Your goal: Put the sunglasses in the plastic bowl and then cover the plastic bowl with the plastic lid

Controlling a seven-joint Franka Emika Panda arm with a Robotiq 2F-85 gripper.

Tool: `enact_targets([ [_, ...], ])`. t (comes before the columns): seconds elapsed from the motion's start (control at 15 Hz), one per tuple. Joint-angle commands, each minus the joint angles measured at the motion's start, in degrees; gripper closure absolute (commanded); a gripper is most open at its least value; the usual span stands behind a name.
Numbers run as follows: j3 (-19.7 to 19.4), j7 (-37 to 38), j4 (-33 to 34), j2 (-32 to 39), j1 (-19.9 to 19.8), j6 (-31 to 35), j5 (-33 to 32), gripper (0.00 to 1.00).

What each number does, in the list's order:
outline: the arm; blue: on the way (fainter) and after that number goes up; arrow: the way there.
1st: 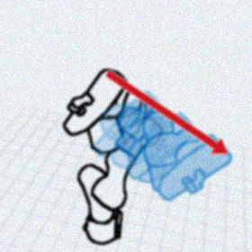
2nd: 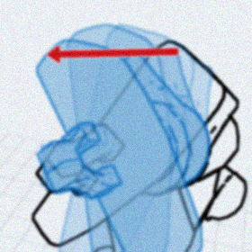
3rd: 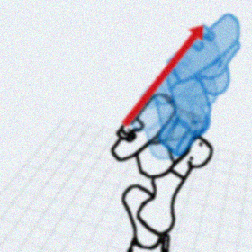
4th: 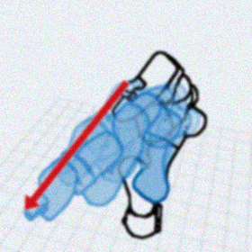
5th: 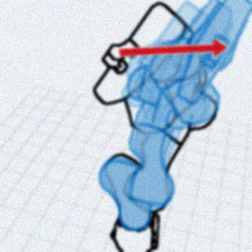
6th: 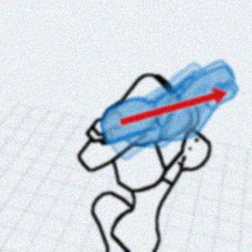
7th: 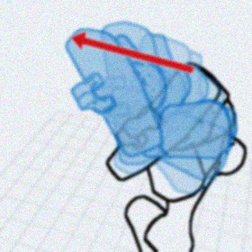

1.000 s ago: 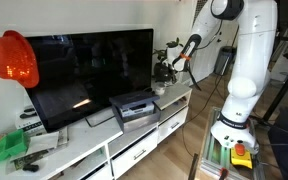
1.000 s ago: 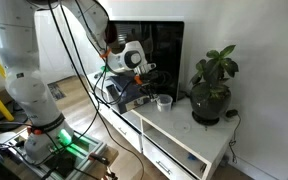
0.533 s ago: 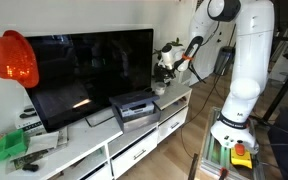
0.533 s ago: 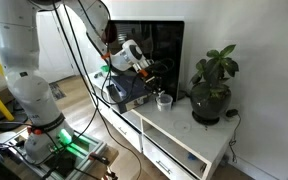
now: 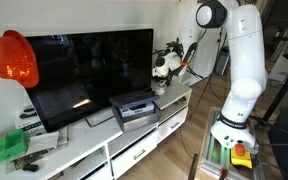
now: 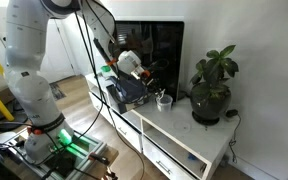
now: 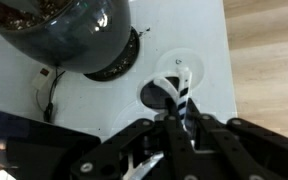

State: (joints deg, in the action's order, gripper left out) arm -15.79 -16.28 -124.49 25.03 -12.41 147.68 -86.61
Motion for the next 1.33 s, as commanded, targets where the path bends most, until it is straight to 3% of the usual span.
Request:
enact_targets([
  [0.0,1.3,3.2,3.2,4.3,0.2,-3.6,-12.0,0.97],
  [0.27,3.0,7.1,5.3,8.0,0.1,-8.2,-25.4,0.93],
  [0.33,3.5,8.1,5.5,8.4,-0.2,-9.1,-27.3,0.63],
  [0.47,4.3,8.9,5.1,8.5,-0.6,-10.6,-28.8,0.56],
  [1.0,5.8,7.0,1.9,4.0,-1.3,-10.9,-21.3,0.02],
  [1.27,5.6,3.5,0.0,-0.2,-3.6,-9.0,-7.6,0.00],
])
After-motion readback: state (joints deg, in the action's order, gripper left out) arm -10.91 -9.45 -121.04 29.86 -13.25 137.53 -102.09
